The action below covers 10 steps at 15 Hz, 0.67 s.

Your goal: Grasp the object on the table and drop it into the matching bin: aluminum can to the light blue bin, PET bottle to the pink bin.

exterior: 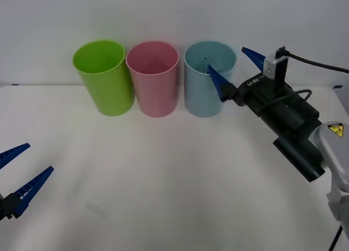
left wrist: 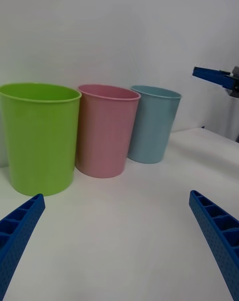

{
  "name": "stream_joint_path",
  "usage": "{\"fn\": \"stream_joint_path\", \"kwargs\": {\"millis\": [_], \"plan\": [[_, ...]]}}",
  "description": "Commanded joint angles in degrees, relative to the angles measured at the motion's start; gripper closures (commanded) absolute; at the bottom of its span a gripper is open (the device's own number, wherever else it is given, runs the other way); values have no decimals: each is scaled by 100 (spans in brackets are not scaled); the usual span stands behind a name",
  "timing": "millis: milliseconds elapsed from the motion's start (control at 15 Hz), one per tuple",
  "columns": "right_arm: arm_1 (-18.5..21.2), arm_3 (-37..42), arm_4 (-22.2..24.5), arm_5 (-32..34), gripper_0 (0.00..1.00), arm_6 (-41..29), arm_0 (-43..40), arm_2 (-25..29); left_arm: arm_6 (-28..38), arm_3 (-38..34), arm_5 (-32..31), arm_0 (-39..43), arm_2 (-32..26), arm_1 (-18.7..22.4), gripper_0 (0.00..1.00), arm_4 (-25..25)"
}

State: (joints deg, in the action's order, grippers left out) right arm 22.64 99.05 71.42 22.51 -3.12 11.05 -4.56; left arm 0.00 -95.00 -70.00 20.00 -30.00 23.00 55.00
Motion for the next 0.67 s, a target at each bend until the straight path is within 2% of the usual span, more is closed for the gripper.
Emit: {"fn": "stream_joint_path", "kwargs": {"millis": [67,133,400,667], "plan": [[417,546,-331,149,0,48,-692,-28,0,0,0,0,0,0,0,0],[566,695,-489,307,0,74,-956,25,0,0,0,0,0,0,0,0],[751,1011,-674,957,0,215,-1852,430,0,0,0,0,0,0,0,0],[636,1029,-682,1643,0,444,-2433,895,0,0,0,0,0,0,0,0]]}}
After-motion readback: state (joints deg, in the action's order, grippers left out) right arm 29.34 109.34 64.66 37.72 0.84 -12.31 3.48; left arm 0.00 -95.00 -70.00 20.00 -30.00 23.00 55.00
